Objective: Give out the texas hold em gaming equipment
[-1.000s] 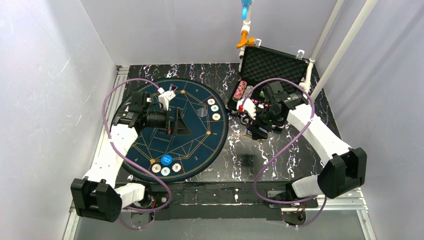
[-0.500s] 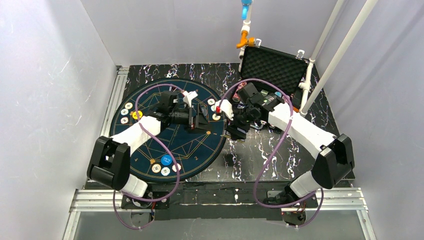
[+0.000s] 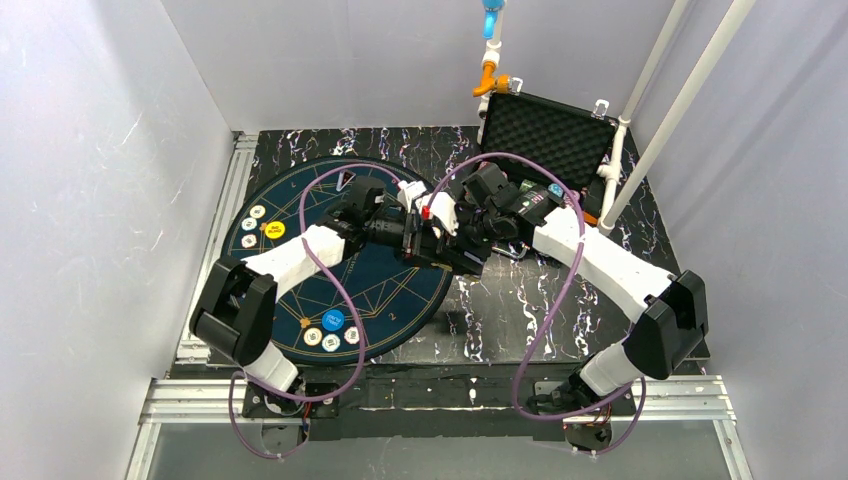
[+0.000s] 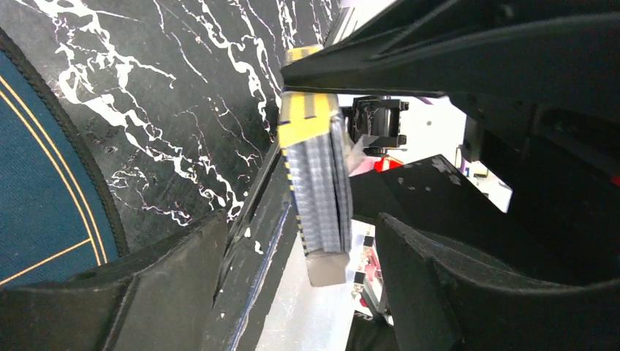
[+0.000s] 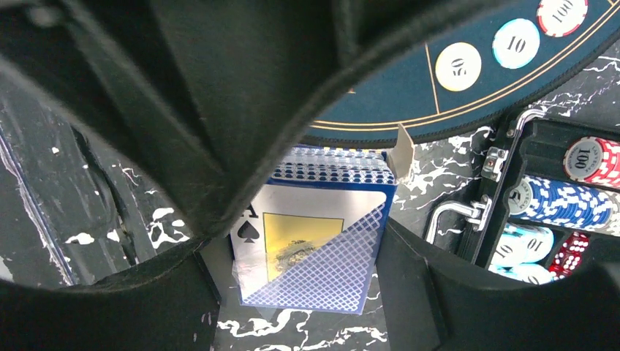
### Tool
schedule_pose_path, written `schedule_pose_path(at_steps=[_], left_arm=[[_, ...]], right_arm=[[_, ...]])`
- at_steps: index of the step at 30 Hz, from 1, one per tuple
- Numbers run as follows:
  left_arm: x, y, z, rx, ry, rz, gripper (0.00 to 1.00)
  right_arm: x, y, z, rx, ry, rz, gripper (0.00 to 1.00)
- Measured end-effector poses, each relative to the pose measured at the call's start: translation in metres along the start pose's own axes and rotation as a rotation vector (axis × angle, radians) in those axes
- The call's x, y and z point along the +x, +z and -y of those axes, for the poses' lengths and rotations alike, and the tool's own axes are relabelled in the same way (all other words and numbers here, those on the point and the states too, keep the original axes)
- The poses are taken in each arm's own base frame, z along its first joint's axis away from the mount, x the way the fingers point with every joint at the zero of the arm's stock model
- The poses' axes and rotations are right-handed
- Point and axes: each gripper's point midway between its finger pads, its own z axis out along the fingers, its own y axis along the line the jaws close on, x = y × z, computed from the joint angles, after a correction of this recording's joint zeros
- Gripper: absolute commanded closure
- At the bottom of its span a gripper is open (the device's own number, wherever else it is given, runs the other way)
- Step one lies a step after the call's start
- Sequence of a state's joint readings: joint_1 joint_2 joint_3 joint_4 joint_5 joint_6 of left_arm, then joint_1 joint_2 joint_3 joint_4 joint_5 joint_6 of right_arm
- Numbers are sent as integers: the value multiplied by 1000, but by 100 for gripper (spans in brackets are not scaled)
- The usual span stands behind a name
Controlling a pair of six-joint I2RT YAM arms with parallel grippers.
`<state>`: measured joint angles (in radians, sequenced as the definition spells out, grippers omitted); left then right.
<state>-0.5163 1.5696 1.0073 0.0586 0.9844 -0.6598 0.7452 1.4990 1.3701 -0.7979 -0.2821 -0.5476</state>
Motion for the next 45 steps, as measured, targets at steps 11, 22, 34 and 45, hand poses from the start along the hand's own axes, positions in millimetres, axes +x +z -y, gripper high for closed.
schedule_pose_path(at_steps=[11,22,34,45], left_arm=[[-1,15,-7,39,-130,-38,52],[-9,15,10,100,-147,-27,100],[-34,-19,7,157,-187,20,100],[-61,-32,32,245,-199,137,100]], right_arm=[[-4,3,-14,4,-9,-18,82],[-6,-4,-16,34,24,-17,6],[-39,-84,17,57,357,198,2],[-17,-79,17,-252,837,321,2]])
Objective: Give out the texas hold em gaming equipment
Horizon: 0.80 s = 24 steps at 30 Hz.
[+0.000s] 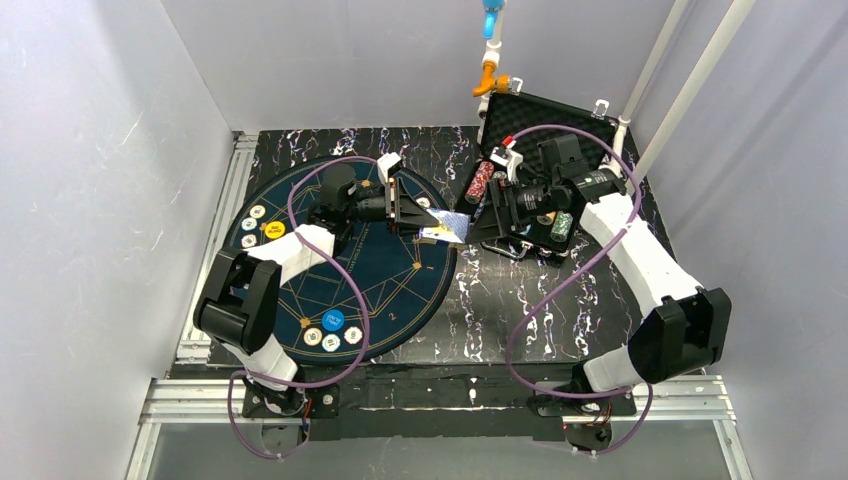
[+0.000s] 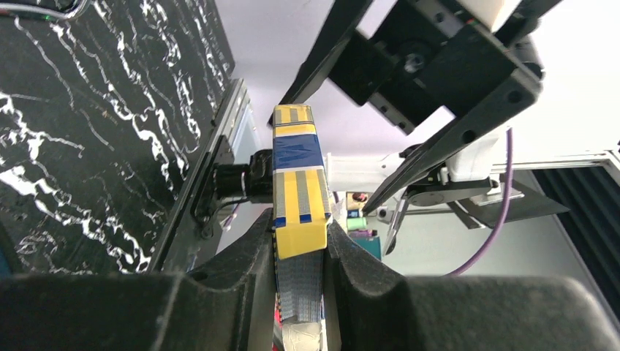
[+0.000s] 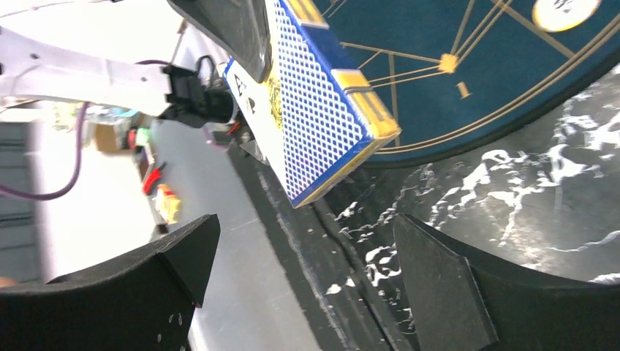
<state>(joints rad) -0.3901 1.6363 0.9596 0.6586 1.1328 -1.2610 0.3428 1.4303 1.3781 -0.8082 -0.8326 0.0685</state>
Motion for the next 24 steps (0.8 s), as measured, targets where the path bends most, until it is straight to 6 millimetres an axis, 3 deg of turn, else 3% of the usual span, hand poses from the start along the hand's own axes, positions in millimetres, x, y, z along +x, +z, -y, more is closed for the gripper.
schedule_pose_path(at_steps=[7,14,24], left_arm=[[-9,1,22,74,20,51,100],[-11,1,34,112,13,57,100],[-8,5,38,128,22,52,100]], right_arm=[[6,16,-6,-138,114,2,4],[-10,22,-9,-197,135,37,9],[-23,26,-14,-264,187,47,38]])
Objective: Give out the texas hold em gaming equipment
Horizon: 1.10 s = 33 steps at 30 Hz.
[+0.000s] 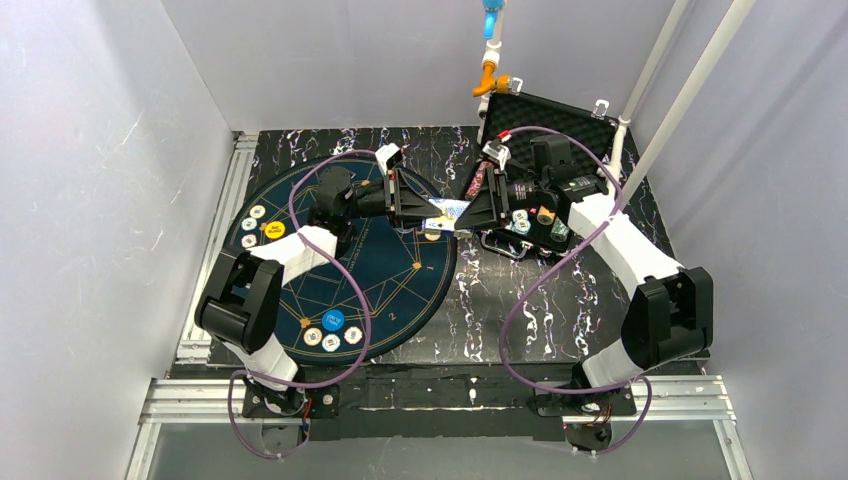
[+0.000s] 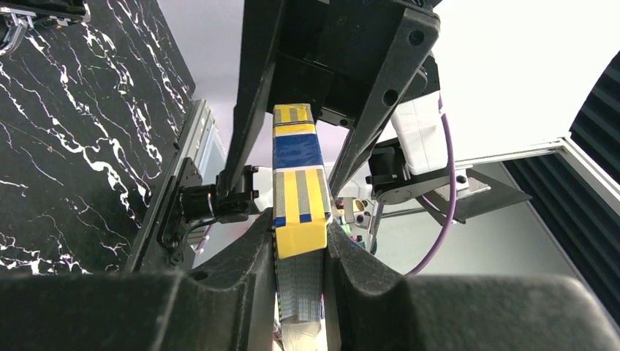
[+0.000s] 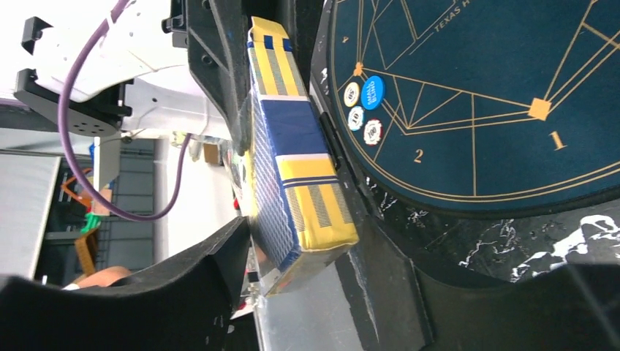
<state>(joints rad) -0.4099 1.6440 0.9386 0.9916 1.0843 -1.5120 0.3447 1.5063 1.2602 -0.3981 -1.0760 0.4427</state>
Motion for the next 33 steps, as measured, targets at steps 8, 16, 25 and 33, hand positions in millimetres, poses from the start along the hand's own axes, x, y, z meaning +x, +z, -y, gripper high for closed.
schedule_pose_path(at_steps=[8,16,25,33], left_arm=[[0,-1,-4,-2,13,12,81],[3,-2,-18,-47,-19,1,58],[8,-3,-28,-77,-31,-25,50],[12,-4,-36,-93,-25,-31,71]], right_arm=[[-2,1,-8,-42,56,-10,79],[-3,1,-5,-30,78,-5,98],[-3,2,2,4,94,5,99],[12,2,12,33,168,-19,92]])
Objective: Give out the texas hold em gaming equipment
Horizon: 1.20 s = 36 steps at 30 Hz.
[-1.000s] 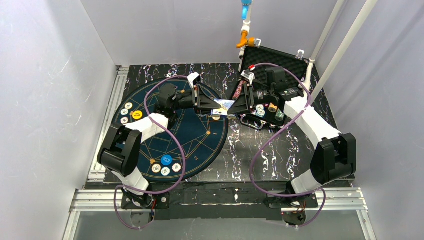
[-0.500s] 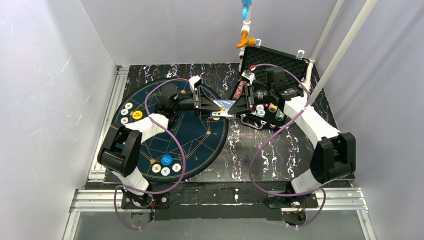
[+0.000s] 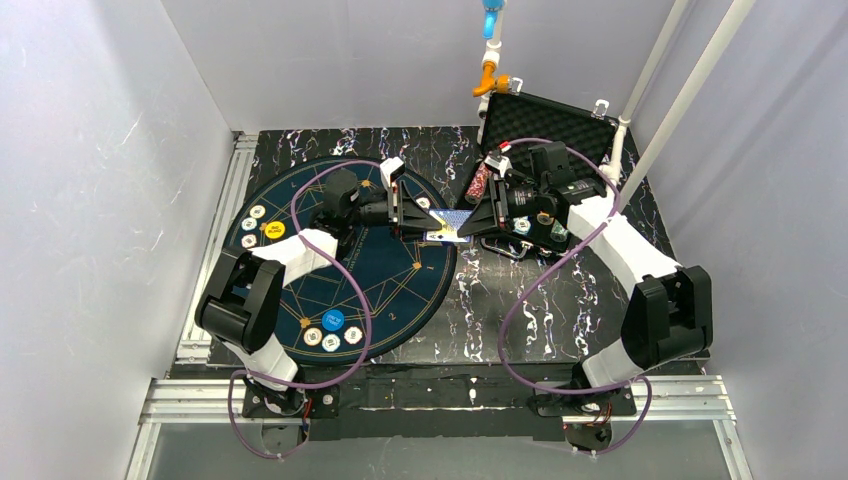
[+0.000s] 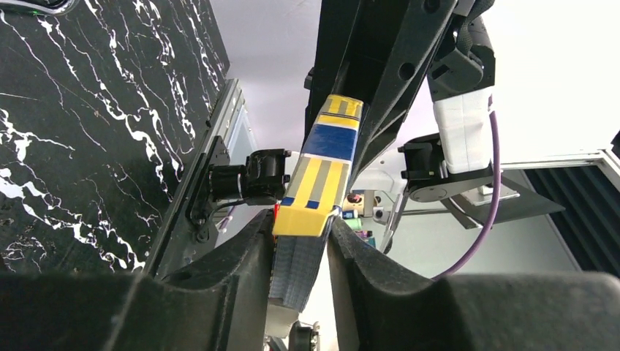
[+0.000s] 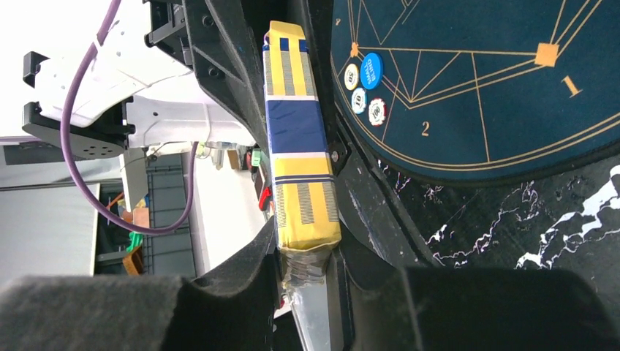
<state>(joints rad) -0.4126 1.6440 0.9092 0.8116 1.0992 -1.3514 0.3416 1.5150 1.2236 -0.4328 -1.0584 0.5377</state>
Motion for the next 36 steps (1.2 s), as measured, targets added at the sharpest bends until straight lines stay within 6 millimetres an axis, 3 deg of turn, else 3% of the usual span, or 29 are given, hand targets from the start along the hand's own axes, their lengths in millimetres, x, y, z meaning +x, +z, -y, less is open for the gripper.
schedule_pose_path(at_steps=[3,6,9,12,13,14,15,17,19,20,23,25,28,33,34,36], left_arm=[[3,1,-1,-1,2,-10,63],[6,4,0,0,1,-20,58],[10,6,0,3,0,-34,58],[11,7,1,3,-1,-38,60],[11,7,0,3,-1,-39,61],[11,7,0,2,-3,-39,61],[11,7,-1,2,-5,-39,61],[12,7,-1,2,-5,-41,61],[12,8,-1,2,-7,-44,62],[13,8,-2,1,-9,-46,62],[14,10,-6,-4,-22,-53,64],[15,11,-7,-5,-26,-57,61],[16,11,-6,-3,-24,-61,59],[16,11,-6,-3,-28,-61,58],[16,11,-6,-3,-28,-61,57],[16,11,-6,-3,-30,-61,58]], right_arm=[[2,-1,-1,7,9,-2,86],[4,-2,-2,13,13,0,68],[7,-3,0,22,22,3,64],[10,-3,0,24,27,4,71],[10,-4,0,24,29,5,67],[10,-4,0,24,29,7,47],[9,-4,-1,23,29,7,39],[9,-5,-1,27,37,11,43],[7,-5,1,31,32,20,58],[6,-6,1,31,30,22,60],[4,-7,1,31,37,31,59],[3,-8,2,33,39,36,51],[1,-8,2,34,42,40,66],[2,-9,5,36,61,43,49],[2,-9,5,37,64,43,51],[1,-9,6,39,68,46,63]])
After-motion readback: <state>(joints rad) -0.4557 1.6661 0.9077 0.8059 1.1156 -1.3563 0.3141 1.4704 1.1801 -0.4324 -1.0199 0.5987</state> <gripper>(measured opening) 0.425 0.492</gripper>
